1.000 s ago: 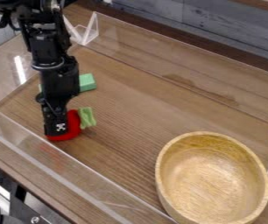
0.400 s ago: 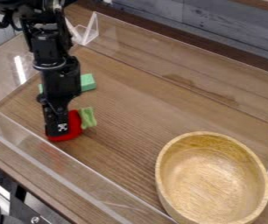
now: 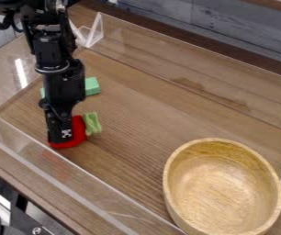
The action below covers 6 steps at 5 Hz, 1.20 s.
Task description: Move the red object to the left side of the table
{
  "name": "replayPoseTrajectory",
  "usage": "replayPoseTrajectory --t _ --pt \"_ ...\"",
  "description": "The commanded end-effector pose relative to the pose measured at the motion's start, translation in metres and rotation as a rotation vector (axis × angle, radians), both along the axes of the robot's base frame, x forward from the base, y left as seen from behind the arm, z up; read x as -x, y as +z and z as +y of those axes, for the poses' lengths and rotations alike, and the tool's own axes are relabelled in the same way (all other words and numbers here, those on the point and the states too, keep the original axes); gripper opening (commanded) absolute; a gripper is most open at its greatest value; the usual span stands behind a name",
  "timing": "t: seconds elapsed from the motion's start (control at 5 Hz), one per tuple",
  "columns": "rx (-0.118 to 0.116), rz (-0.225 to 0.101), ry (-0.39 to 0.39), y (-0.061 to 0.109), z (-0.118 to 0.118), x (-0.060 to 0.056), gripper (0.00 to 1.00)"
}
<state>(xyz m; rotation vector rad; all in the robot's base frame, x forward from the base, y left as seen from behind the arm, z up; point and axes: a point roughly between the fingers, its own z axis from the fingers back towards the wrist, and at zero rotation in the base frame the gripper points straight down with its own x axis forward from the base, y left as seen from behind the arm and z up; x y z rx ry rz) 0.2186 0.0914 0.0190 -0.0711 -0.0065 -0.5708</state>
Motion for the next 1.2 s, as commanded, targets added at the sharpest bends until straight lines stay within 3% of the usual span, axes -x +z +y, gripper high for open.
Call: replayPoseTrajectory --t 0.0,1.0 --pt "0.031 0.028 -0.017 -0.0084 -0.0140 0.0017 0.00" --pt "0.035 0.022 0.001 -0.0059 -0.0179 -0.0035 0.00"
